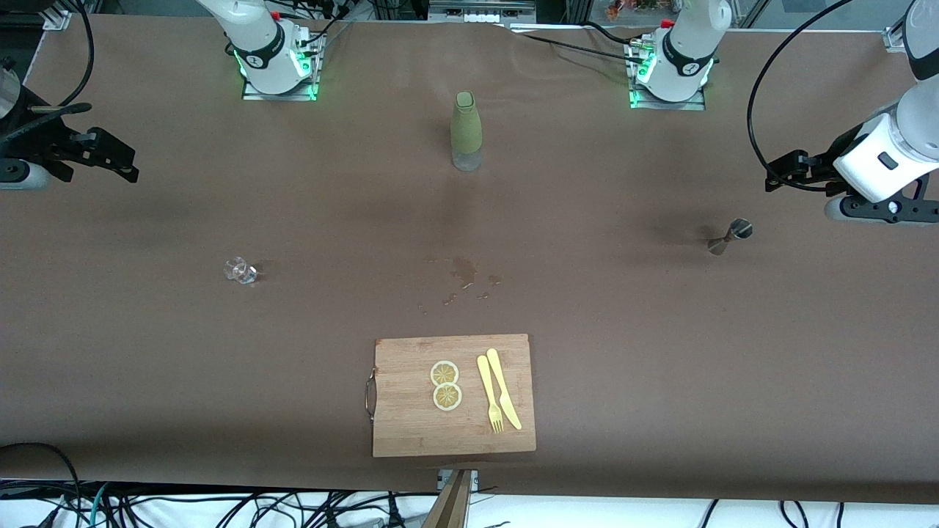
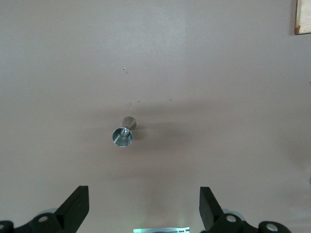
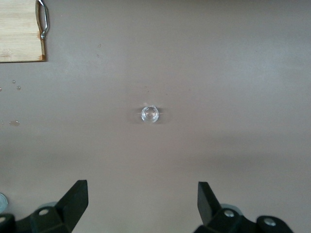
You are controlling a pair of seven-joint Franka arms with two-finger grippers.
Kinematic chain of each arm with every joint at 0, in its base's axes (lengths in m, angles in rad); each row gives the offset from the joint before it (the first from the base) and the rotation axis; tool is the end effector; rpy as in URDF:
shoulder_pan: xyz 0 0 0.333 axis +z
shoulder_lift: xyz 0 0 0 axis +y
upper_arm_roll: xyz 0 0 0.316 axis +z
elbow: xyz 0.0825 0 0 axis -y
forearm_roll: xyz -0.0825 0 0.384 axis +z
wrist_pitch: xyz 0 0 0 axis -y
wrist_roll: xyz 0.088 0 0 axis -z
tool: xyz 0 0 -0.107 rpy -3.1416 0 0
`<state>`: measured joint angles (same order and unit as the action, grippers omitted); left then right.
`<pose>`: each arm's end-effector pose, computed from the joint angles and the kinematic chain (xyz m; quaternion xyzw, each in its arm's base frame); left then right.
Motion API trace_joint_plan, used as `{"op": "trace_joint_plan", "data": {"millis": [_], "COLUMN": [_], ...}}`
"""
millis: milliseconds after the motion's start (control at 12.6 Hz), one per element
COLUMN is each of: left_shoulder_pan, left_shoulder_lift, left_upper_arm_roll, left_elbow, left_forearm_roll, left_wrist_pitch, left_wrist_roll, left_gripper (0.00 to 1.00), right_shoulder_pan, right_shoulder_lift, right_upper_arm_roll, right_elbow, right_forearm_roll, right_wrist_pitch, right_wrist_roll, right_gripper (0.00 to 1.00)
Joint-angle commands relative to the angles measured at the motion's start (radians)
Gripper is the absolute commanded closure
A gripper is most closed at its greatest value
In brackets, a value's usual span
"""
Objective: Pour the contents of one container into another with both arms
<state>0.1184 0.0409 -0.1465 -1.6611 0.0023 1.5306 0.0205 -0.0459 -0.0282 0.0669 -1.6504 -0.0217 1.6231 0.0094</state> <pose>0.5550 -0.0139 0.5567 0.9960 -0.0245 -0.0854 0.0015 0.5493 0.0098 0.6069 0.9999 0.0063 0.0006 0.0118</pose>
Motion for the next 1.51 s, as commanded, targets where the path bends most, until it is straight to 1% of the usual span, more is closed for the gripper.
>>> {"op": "trace_joint_plan", "data": {"millis": [0,398,795,954,1431], "left_shoulder_pan": [0.007,0.009,0.009,0.009,0.003], "left_shoulder_lift": [0.011,0.030,0.019,-0.002,-0.004], "left_upper_arm_roll": [-0.013,-0.013,-0.021,-0.016,-0.021], "left_elbow": [0.024,0.024,0.027,0.023,0.027], "left_forearm_roll": [0.036,0.035,0.035,0.036,0.035], "left_wrist_pitch": [-0.006,0.042,0.040,0.031,0.033], "left_wrist_roll": [-0.014,0.001,-0.001,0.003,0.033], "left_gripper": [0.00,0.00,0.00,0.00,0.00], "right_shoulder_pan": [0.001,0.001,0.001,0.001,0.000], "right_shoulder_lift": [-0.001,0.001,0.001,0.001,0.001], "right_upper_arm_roll": [0.001,0.001,-0.001,-0.001,-0.001], "right_elbow": [0.009,0.009,0.009,0.009,0.009], "right_forearm_roll": [0.013,0.012,0.013,0.014,0.014], "right_wrist_pitch": [-0.011,-0.006,-0.005,-0.006,-0.008], "right_wrist_roll": [0.015,0.014,0.014,0.014,0.014], "right_gripper": [0.00,0.00,0.00,0.00,0.00]}}
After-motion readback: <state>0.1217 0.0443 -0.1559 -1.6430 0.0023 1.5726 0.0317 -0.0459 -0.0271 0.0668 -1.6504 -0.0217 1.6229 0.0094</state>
